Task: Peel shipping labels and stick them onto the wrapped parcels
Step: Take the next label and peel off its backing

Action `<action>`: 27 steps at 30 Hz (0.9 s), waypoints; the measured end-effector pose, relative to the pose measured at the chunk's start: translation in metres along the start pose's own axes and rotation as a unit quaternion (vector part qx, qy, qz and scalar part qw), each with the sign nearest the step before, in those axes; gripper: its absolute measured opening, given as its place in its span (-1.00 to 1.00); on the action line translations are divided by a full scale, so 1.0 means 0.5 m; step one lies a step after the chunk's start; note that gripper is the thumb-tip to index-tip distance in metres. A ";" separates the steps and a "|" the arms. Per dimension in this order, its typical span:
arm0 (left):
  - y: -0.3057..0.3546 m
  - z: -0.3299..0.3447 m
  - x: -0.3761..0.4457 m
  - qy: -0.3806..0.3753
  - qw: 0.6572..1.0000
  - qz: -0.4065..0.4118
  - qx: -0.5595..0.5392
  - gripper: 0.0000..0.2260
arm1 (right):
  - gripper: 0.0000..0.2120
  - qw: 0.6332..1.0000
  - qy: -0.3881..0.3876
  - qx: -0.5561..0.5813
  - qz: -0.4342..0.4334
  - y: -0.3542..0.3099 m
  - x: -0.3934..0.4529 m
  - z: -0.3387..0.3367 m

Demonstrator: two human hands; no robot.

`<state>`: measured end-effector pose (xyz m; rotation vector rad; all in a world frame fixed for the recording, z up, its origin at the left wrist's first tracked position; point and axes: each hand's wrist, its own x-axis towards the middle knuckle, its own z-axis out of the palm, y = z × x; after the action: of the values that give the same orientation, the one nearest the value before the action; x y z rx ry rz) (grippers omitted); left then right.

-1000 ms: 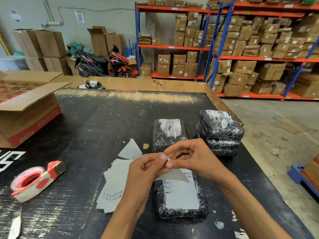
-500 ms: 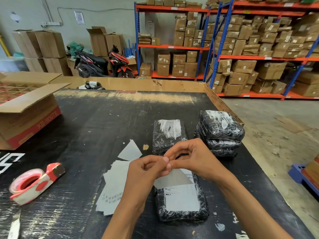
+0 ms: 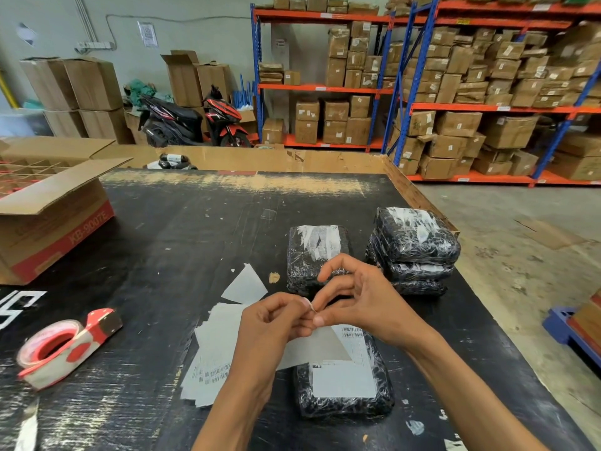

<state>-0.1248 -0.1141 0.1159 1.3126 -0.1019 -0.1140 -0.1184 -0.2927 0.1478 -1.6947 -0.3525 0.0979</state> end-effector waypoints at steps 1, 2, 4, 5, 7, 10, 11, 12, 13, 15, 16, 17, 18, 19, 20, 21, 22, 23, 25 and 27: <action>0.000 -0.001 -0.001 -0.003 1.000 0.005 0.000 -0.84 | -0.53 1.000 0.003 0.001 -0.003 0.000 -0.001 0.001; -0.001 -0.002 -0.001 -0.005 1.000 0.010 -0.001 -0.83 | -0.55 1.000 0.006 0.002 -0.007 0.000 -0.001 0.001; -0.001 -0.003 -0.003 -0.011 1.000 0.022 -0.004 -0.83 | -0.61 1.000 0.011 0.006 -0.013 -0.001 -0.003 0.003; -0.001 -0.003 -0.004 -0.015 0.999 0.030 -0.005 -0.84 | -0.64 1.000 0.013 0.008 -0.016 -0.002 -0.004 0.004; 0.001 -0.002 -0.006 -0.026 0.999 0.042 -0.004 -0.90 | -0.68 1.000 0.020 0.011 -0.017 -0.004 -0.006 0.006; 0.002 -0.002 -0.007 -0.033 0.998 0.057 0.014 -0.89 | -0.67 0.999 0.024 0.025 -0.013 -0.009 -0.010 0.010; 0.003 -0.002 -0.007 -0.035 0.997 0.062 0.023 -0.88 | -0.67 0.999 0.026 0.029 -0.012 -0.011 -0.010 0.010; 0.004 -0.001 -0.007 -0.039 0.997 0.067 0.031 -0.88 | -0.67 0.999 0.028 0.032 -0.011 -0.012 -0.011 0.011; 0.004 -0.001 -0.007 -0.045 0.996 0.071 0.038 -0.88 | -0.68 0.999 0.031 0.036 -0.010 -0.014 -0.012 0.011; 0.006 -0.001 -0.008 -0.058 0.993 0.080 0.059 -0.88 | -0.72 0.999 0.036 0.038 -0.006 -0.018 -0.014 0.009; 0.007 -0.002 -0.008 -0.063 0.992 0.084 0.071 -0.89 | -0.73 0.999 0.038 0.038 -0.005 -0.019 -0.015 0.008; 0.008 -0.003 -0.008 -0.069 0.990 0.088 0.081 -0.89 | -0.74 0.999 0.039 0.036 -0.004 -0.020 -0.016 0.006; 0.009 -0.004 -0.008 -0.075 0.989 0.094 0.091 -0.90 | -0.75 0.999 0.040 0.034 -0.003 -0.021 -0.017 0.004; 0.011 -0.004 -0.008 -0.080 0.986 0.100 0.102 -0.90 | -0.75 0.999 0.043 0.032 -0.003 -0.022 -0.019 0.002; 0.012 -0.004 -0.008 -0.085 0.984 0.108 0.113 -0.90 | -0.75 0.999 0.046 0.029 -0.003 -0.021 -0.019 0.000; 0.012 -0.002 -0.007 -0.088 0.982 0.115 0.123 -0.90 | -0.76 0.998 0.050 0.026 -0.003 -0.021 -0.020 -0.001; 0.012 -0.001 -0.007 -0.089 0.980 0.122 0.130 -0.90 | -0.76 0.998 0.055 0.024 -0.002 -0.020 -0.020 -0.002; 0.012 0.001 -0.006 -0.088 0.979 0.126 0.135 -0.89 | -0.76 0.998 0.059 0.022 -0.001 -0.020 -0.020 -0.003; 0.010 0.002 -0.005 -0.082 0.977 0.131 0.144 -0.90 | -0.75 0.998 0.059 0.019 0.002 -0.019 -0.021 -0.005; 0.008 0.004 -0.005 -0.080 0.975 0.138 0.154 -0.89 | -0.72 0.998 0.054 0.012 0.002 -0.017 -0.022 -0.008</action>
<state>-0.1273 -0.1145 0.1201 1.5840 -0.4541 0.0359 -0.1293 -0.2985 0.1553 -1.6690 -0.2669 0.0131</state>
